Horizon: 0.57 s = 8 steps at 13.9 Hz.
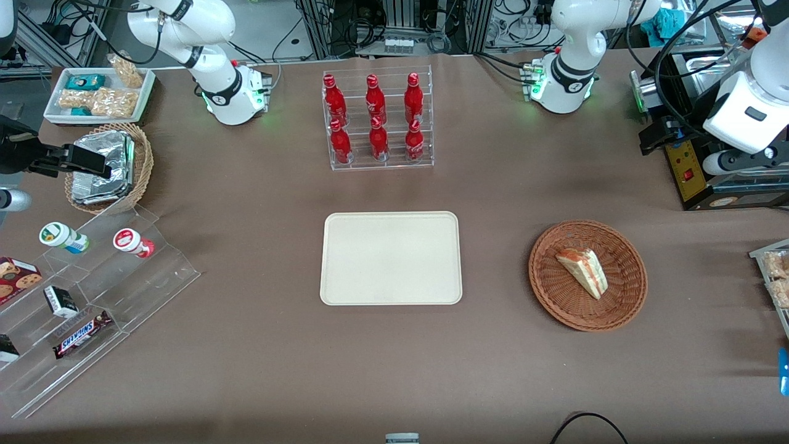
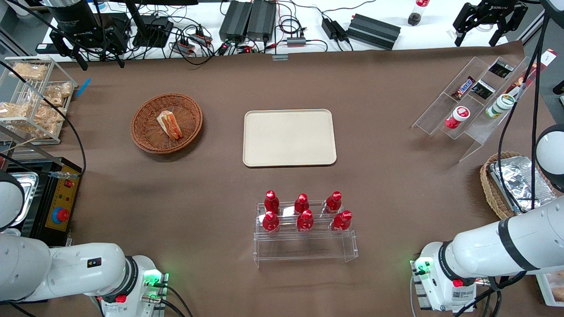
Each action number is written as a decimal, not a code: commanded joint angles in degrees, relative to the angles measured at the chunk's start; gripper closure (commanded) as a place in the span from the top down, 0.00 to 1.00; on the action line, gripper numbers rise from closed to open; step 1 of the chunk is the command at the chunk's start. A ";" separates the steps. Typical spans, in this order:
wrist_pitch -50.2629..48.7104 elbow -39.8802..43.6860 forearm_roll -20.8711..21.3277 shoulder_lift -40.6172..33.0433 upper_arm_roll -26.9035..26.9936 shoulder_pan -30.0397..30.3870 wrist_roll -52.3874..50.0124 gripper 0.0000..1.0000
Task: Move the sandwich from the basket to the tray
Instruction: 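Move the left gripper toward the wicker basket holding the sandwich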
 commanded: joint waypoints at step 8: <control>0.59 -1.17 -0.59 -0.30 0.73 -0.08 0.36 1.00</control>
